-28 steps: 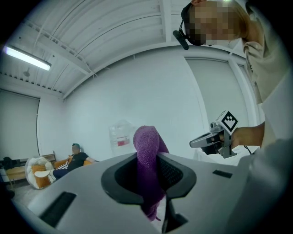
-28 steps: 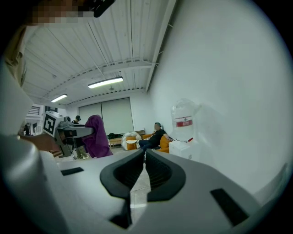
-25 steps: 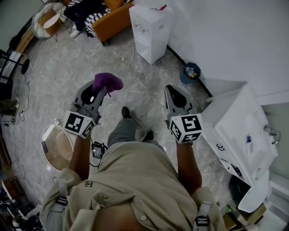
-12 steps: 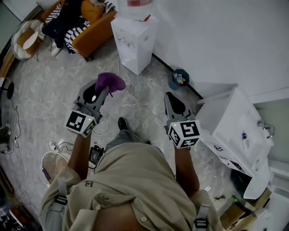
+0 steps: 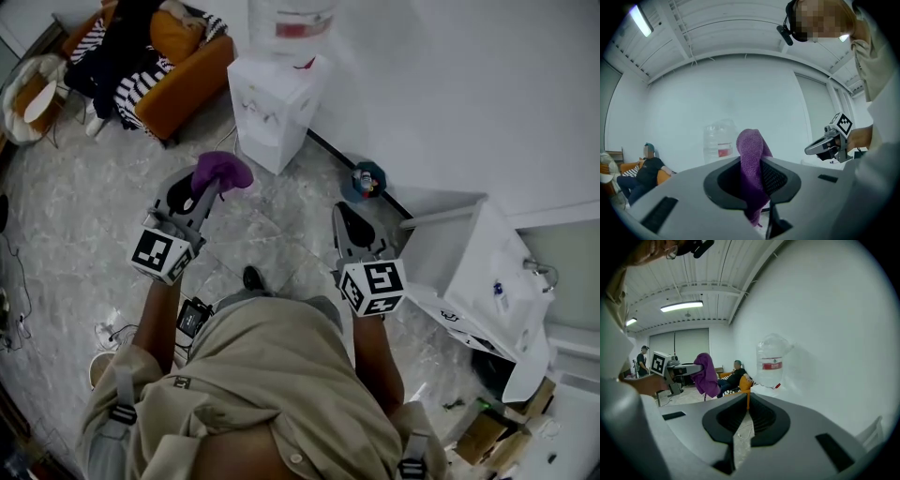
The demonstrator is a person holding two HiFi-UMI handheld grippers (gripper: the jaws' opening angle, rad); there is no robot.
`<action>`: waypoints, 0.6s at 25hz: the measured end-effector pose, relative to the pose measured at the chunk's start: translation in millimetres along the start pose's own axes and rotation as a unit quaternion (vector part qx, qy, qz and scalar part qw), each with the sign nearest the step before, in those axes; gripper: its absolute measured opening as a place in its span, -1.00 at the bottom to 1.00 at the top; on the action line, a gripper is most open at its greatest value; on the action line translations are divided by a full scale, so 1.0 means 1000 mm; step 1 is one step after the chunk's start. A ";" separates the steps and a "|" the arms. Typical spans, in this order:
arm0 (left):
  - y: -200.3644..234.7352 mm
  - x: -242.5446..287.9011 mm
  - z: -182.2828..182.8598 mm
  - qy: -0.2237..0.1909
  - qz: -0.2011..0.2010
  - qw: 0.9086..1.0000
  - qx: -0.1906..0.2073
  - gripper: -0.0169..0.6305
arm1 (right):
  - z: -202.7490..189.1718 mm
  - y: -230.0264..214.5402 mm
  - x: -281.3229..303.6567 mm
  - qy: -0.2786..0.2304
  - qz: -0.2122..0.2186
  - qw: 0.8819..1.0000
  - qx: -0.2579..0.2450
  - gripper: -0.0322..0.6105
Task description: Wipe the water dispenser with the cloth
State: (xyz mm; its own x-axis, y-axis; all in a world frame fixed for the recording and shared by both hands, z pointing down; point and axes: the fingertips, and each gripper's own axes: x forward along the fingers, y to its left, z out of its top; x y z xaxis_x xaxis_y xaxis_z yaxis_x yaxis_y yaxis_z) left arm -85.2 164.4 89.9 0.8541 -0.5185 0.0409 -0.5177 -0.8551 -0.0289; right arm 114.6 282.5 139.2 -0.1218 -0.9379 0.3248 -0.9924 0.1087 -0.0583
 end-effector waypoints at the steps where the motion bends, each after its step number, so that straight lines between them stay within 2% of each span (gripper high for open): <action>1: 0.009 0.003 -0.002 -0.001 -0.003 1.000 -0.002 -0.67 | 0.002 0.002 0.007 0.003 -0.004 1.000 -0.002 -0.81; 8: 0.052 0.026 -0.021 0.001 -0.005 1.000 -0.024 -0.67 | 0.005 -0.008 0.047 0.030 -0.022 0.999 -0.008 -0.81; 15: 0.109 0.048 -0.046 0.016 0.047 0.998 -0.026 -0.67 | 0.011 -0.037 0.122 0.040 0.009 0.999 -0.016 -0.81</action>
State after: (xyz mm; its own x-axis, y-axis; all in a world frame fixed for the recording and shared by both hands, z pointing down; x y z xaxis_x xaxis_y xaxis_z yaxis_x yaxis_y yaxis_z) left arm -103.3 46.4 134.8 0.8001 -0.5955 0.0723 -0.5980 -0.8013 0.0182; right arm 137.2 160.7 170.0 -0.1389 -0.9068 0.3980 -0.9900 0.1367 -0.0341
